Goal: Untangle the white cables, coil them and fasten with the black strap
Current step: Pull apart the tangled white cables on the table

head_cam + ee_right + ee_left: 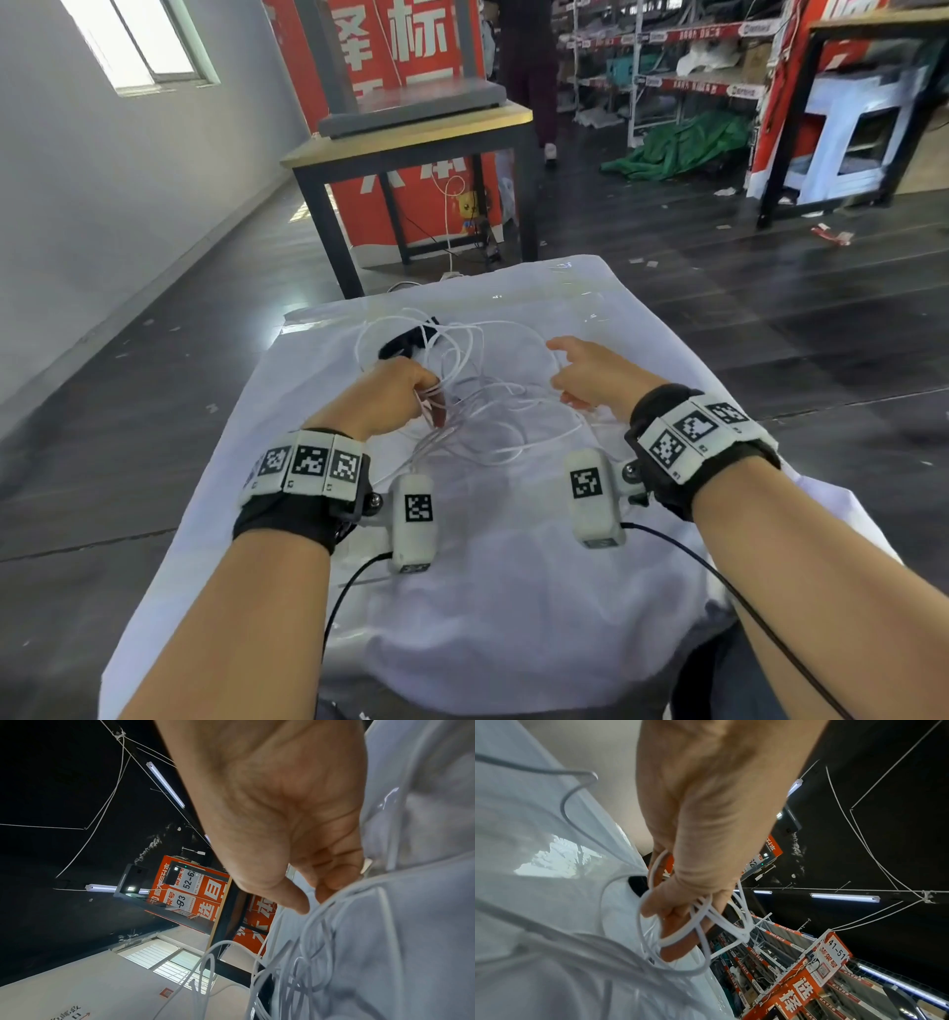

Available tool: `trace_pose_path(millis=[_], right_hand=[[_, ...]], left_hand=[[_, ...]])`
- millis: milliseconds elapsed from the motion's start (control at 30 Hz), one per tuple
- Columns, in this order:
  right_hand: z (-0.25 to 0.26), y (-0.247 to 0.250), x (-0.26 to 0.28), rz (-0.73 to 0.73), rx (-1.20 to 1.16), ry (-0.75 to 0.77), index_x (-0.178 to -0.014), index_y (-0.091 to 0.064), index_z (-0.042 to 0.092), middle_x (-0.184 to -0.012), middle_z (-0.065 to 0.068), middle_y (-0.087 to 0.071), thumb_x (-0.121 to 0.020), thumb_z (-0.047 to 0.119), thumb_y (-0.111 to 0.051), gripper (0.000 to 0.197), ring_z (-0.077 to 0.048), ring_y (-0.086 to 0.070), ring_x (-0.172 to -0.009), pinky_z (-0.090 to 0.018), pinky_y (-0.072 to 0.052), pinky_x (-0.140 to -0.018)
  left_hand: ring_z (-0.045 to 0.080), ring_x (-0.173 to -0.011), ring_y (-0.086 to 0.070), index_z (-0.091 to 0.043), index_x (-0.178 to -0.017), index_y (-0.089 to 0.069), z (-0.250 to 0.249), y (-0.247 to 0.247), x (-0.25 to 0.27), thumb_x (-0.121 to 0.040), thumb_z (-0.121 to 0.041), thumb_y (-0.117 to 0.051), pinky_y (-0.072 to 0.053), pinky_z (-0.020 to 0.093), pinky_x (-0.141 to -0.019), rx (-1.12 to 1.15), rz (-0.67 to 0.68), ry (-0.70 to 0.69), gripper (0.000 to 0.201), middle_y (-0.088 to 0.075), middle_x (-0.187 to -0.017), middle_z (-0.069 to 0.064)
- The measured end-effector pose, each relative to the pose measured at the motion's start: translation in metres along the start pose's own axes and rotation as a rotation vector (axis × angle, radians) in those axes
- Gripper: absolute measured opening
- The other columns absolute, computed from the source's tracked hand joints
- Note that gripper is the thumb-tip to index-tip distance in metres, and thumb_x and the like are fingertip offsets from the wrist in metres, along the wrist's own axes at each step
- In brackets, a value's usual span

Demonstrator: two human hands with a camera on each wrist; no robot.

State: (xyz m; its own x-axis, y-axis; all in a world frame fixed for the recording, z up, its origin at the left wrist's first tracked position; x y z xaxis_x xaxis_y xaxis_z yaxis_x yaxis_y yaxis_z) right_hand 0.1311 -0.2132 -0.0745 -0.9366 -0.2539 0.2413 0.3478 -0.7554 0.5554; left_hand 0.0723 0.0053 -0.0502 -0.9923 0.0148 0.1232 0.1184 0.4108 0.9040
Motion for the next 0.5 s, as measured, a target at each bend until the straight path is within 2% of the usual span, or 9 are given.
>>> trace_pose_path(millis=[67,133,200,233,267,333,367,433,500], right_hand=[[0.002,-0.003,0.001,0.074,0.064,0.001,-0.144,-0.039,0.019,-0.106,-0.005,-0.054,-0.095,0.003,-0.038,0.051,-0.013,-0.053,-0.069,-0.021,-0.045,-0.059],[0.003,-0.005,0.001,0.099,0.117,-0.018,-0.141,-0.044,0.013,-0.118,-0.007,-0.058,-0.096,0.003,-0.038,0.046,-0.014,-0.052,-0.072,-0.018,-0.042,-0.056],[0.004,-0.006,0.0,0.111,0.143,-0.026,-0.135,-0.048,0.001,-0.128,-0.019,-0.057,-0.096,0.0,-0.039,0.041,-0.016,-0.051,-0.073,-0.019,-0.04,-0.058],[0.003,-0.006,-0.001,0.108,0.142,-0.025,-0.129,-0.052,-0.004,-0.121,-0.024,-0.06,-0.095,-0.001,-0.039,0.036,-0.015,-0.05,-0.068,-0.019,-0.04,-0.056],[0.001,-0.007,-0.002,0.095,0.114,-0.041,-0.117,-0.056,-0.007,-0.106,-0.025,-0.063,-0.095,-0.002,-0.037,0.03,-0.013,-0.049,-0.063,-0.018,-0.04,-0.053],[0.0,-0.006,-0.003,0.06,0.024,-0.083,-0.083,-0.054,0.0,-0.075,-0.014,-0.057,-0.096,-0.003,-0.035,0.023,-0.014,-0.053,-0.061,-0.017,-0.042,-0.045],[-0.001,-0.006,-0.005,0.051,-0.001,-0.099,-0.073,-0.047,0.007,-0.072,-0.008,-0.052,-0.096,-0.002,-0.036,0.027,-0.015,-0.055,-0.064,-0.016,-0.043,-0.045],[0.002,-0.004,-0.005,0.015,-0.02,-0.095,-0.073,-0.045,0.013,-0.079,-0.006,-0.05,-0.095,-0.001,-0.041,0.026,-0.021,-0.057,-0.076,-0.016,-0.048,-0.054],[0.002,0.0,-0.007,-0.063,-0.006,-0.066,-0.099,-0.054,0.004,-0.105,-0.018,-0.054,-0.093,0.0,-0.042,0.014,-0.033,-0.055,-0.107,-0.027,-0.044,-0.072]], left_hand=[[0.024,-0.092,-0.062,-0.033,-0.059,-0.063,0.001,0.002,0.002,-0.081,0.014,-0.047,-0.05,0.035,-0.087,-0.031,-0.018,-0.044,0.055,-0.069,-0.095,0.003],[0.02,-0.093,-0.062,-0.031,-0.06,-0.062,0.002,0.003,0.002,-0.084,0.012,-0.048,-0.049,0.034,-0.09,-0.021,-0.059,-0.066,0.051,-0.069,-0.095,0.001],[0.016,-0.09,-0.063,-0.028,-0.06,-0.063,0.002,0.004,0.002,-0.084,0.011,-0.049,-0.05,0.035,-0.09,0.037,-0.132,-0.118,0.047,-0.071,-0.092,0.001],[0.013,-0.086,-0.064,-0.028,-0.058,-0.063,0.0,0.006,0.003,-0.084,0.011,-0.05,-0.05,0.033,-0.087,0.082,-0.183,-0.157,0.048,-0.071,-0.089,0.0],[0.008,-0.082,-0.062,-0.029,-0.056,-0.063,-0.002,0.008,0.003,-0.083,0.012,-0.05,-0.05,0.03,-0.083,0.122,-0.24,-0.192,0.05,-0.071,-0.086,-0.002],[-0.002,-0.079,-0.058,-0.029,-0.056,-0.064,-0.007,0.013,0.006,-0.082,0.012,-0.051,-0.045,0.024,-0.078,0.193,-0.34,-0.227,0.05,-0.069,-0.086,-0.006],[-0.002,-0.079,-0.058,-0.028,-0.059,-0.066,-0.008,0.015,0.006,-0.081,0.013,-0.051,-0.045,0.024,-0.078,0.24,-0.386,-0.231,0.048,-0.069,-0.086,-0.008],[0.007,-0.084,-0.063,-0.03,-0.069,-0.069,-0.008,0.019,0.004,-0.083,0.009,-0.053,-0.051,0.027,-0.081,0.383,-0.495,-0.202,0.044,-0.069,-0.088,-0.011],[0.007,-0.088,-0.062,-0.039,-0.083,-0.07,-0.007,0.023,0.005,-0.087,0.001,-0.057,-0.052,0.028,-0.088,0.554,-0.597,-0.142,0.042,-0.07,-0.092,-0.015]])
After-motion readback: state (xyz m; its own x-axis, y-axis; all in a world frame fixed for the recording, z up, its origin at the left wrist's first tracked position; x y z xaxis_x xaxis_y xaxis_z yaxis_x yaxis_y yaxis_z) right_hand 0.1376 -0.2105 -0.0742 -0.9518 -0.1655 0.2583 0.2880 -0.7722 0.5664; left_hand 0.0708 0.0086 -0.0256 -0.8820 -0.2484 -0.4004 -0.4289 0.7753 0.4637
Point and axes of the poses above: each hand's wrist, its own x-axis away from the middle knuckle, its own y-axis out of the back of the hand, z = x × y, the point moved 1 cm from there along -x, towards the middle knuckle
